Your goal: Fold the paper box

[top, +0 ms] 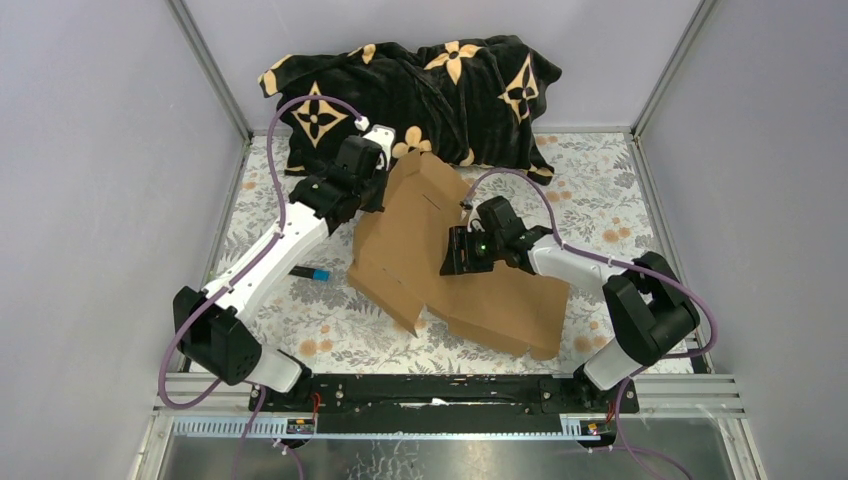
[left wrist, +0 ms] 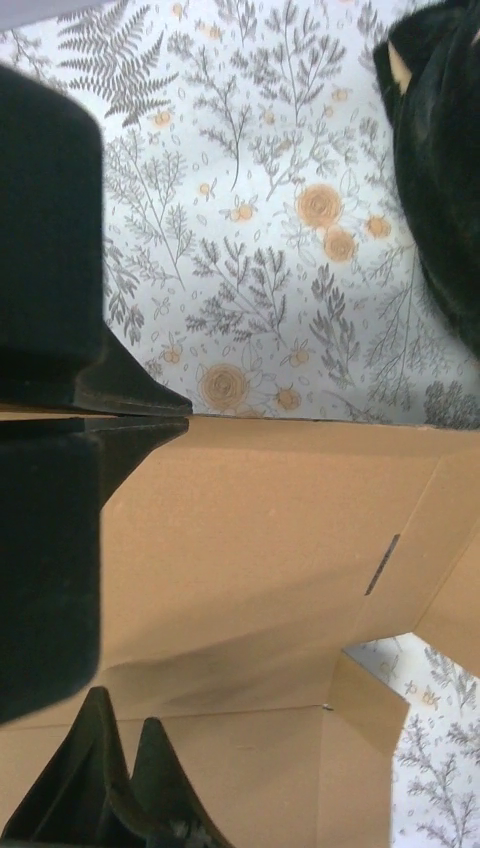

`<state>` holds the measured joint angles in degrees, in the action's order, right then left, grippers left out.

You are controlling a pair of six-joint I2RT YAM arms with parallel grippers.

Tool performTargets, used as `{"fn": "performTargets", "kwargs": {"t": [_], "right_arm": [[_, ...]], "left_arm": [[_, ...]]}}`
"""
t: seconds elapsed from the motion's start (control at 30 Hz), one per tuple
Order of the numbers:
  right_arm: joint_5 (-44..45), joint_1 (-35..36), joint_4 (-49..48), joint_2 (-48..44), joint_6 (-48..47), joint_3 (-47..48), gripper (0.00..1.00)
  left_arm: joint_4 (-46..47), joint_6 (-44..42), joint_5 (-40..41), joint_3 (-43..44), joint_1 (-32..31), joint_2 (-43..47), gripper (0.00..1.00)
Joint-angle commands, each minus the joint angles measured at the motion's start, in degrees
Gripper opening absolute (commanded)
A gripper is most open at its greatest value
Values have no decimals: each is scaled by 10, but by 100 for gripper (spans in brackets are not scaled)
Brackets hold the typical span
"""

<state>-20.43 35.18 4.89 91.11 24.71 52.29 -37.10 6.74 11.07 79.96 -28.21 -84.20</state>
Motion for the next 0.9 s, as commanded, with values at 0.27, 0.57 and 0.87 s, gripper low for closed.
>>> {"fn": "performTargets", "kwargs": {"t": [0.27, 0.57, 0.87], "right_arm": [[5, -45, 4, -26, 40, 49, 64], [-1, -58, 4, -23, 45, 54, 64], [-26, -96, -6, -42, 60, 47, 64]], "left_arm": [[54, -70, 115, 42, -8, 20, 0], [102, -101, 104, 8, -33, 90, 0], [158, -105, 83, -54, -51, 153, 0]]}}
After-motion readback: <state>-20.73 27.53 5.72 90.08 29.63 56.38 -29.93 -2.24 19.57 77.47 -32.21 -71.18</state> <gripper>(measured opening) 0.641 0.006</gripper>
